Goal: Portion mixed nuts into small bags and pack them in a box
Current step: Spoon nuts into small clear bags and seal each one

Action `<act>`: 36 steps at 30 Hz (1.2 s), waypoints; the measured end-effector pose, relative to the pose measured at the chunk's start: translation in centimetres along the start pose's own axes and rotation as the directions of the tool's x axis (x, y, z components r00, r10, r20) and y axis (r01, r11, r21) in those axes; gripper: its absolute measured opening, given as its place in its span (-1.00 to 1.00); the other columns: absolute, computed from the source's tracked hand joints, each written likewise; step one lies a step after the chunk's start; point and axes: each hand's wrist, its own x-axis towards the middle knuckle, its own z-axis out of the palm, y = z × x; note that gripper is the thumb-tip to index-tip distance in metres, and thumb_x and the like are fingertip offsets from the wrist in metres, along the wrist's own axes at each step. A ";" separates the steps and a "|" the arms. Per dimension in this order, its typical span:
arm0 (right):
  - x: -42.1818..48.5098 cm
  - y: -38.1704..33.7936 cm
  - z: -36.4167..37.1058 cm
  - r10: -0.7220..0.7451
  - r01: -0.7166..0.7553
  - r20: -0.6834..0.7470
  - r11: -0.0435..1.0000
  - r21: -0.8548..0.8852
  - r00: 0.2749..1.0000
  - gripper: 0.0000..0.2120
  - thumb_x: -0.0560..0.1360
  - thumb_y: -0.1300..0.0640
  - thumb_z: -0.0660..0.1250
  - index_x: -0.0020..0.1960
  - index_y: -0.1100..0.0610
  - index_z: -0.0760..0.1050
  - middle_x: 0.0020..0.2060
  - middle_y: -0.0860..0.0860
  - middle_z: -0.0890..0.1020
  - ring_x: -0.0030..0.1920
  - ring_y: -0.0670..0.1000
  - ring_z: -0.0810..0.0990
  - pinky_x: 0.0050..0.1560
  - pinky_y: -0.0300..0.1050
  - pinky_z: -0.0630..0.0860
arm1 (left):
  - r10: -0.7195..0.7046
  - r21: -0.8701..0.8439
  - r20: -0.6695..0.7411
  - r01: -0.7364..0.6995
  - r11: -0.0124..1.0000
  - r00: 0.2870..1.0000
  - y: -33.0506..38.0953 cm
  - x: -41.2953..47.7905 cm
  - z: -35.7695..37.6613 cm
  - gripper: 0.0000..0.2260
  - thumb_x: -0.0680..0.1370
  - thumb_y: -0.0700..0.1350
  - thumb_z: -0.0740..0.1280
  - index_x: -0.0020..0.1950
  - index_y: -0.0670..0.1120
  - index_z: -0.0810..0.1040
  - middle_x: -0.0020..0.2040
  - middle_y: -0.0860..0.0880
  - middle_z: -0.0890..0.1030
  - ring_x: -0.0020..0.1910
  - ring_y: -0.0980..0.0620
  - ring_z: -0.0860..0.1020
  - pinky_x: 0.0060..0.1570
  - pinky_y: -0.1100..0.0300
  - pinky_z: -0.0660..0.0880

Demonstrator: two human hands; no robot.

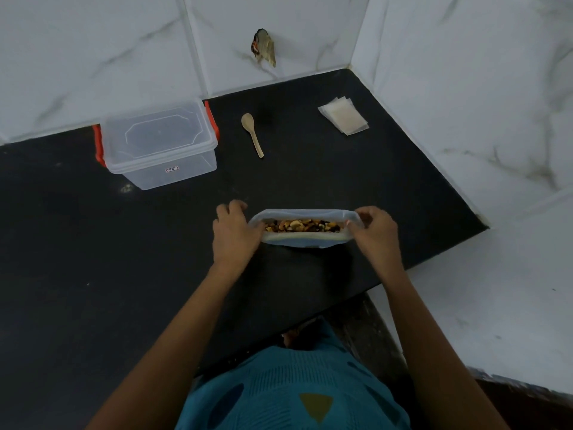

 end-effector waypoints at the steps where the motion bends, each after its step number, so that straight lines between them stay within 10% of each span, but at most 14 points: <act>1: -0.2 -0.2 0.2 -0.019 0.019 -0.019 0.999 -0.030 1.000 -0.80 0.48 0.18 0.31 0.10 0.11 0.47 0.07 0.03 0.46 -0.01 -0.06 0.47 0.02 -0.11 0.50 | 0.066 0.050 -0.029 -0.065 0.997 0.997 0.2 0.0 0.1 -0.65 0.52 -0.13 0.32 0.28 -0.14 0.39 0.25 -0.14 0.37 0.12 -0.05 0.46 0.03 0.14 0.48; 8: 0.7 -0.7 -1.4 -0.038 0.031 -0.051 0.990 -0.136 0.998 -0.85 0.45 0.26 0.30 -0.04 0.07 0.54 -0.10 -0.05 0.53 -0.10 -0.09 0.52 -0.14 -0.21 0.45 | 0.193 0.065 -0.061 -0.189 0.980 0.979 0.7 1.0 -0.9 -0.90 0.53 -0.23 0.28 0.01 -0.11 0.54 0.07 -0.08 0.51 -0.05 0.07 0.52 -0.13 0.21 0.50; 21: 0.7 -0.1 -0.6 -0.140 0.146 0.045 0.968 -0.203 0.989 -0.89 0.45 0.23 0.32 -0.04 0.10 0.45 -0.04 0.00 0.47 -0.04 -0.04 0.50 -0.04 -0.09 0.51 | 0.246 0.369 0.030 -0.239 0.898 0.969 1.7 0.3 -0.3 -0.80 0.53 -0.26 0.25 0.16 -0.17 0.46 0.15 -0.15 0.45 0.09 -0.07 0.45 0.02 0.11 0.48; 36: 3.5 0.6 -3.3 -0.349 0.423 0.312 0.880 -0.215 0.884 -0.77 0.41 0.26 0.40 0.06 0.18 0.57 -0.08 0.02 0.56 -0.04 -0.04 0.54 -0.01 -0.19 0.49 | 0.464 0.180 0.307 -0.529 0.829 0.831 1.0 3.4 -2.7 -0.80 0.53 -0.18 0.30 0.14 -0.14 0.52 0.09 -0.06 0.50 0.05 0.05 0.51 0.08 0.14 0.48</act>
